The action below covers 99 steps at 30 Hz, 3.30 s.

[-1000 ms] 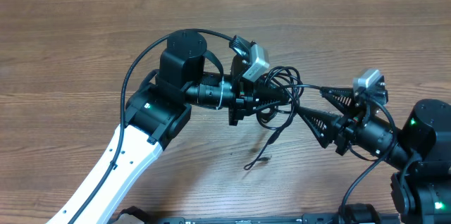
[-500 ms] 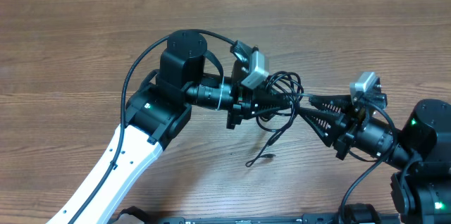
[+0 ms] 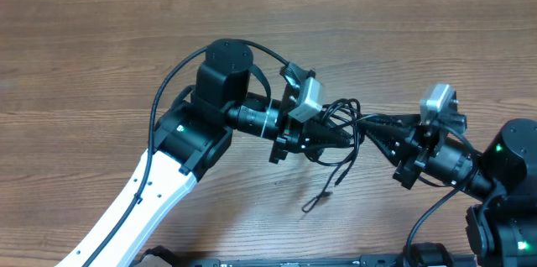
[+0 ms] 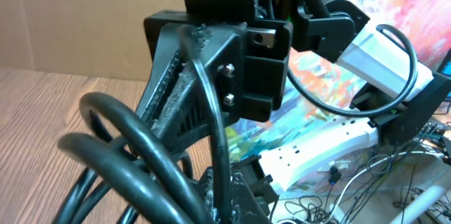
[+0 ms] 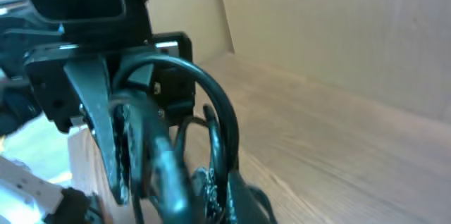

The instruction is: Untangle cables

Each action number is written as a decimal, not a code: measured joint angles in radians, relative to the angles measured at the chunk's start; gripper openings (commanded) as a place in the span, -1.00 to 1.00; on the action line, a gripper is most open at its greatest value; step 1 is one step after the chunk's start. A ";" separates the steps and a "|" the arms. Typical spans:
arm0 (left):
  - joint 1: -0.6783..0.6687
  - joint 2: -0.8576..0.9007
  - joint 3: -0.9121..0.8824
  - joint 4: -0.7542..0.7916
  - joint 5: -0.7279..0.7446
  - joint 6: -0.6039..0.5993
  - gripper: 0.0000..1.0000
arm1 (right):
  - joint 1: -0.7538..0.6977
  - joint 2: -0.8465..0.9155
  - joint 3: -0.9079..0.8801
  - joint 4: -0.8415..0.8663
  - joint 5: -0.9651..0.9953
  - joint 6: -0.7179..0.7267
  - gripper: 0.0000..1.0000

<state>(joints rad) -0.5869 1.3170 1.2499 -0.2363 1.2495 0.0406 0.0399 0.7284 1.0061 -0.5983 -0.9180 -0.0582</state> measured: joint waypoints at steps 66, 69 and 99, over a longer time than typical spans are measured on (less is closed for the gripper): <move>-0.122 0.014 0.000 0.004 0.067 0.138 -0.92 | 0.007 0.029 0.004 0.138 -0.015 -0.009 0.07; -0.157 0.014 0.000 0.006 0.025 0.139 -0.92 | 0.009 0.045 0.004 0.145 -0.027 -0.013 0.01; -0.163 0.014 0.020 -0.103 -0.113 0.139 -0.92 | 0.040 0.046 0.003 0.283 0.477 0.077 0.96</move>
<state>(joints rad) -0.7502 1.3308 1.2701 -0.3397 1.1370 0.1795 0.0795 0.7742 1.0096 -0.3153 -0.4408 0.0193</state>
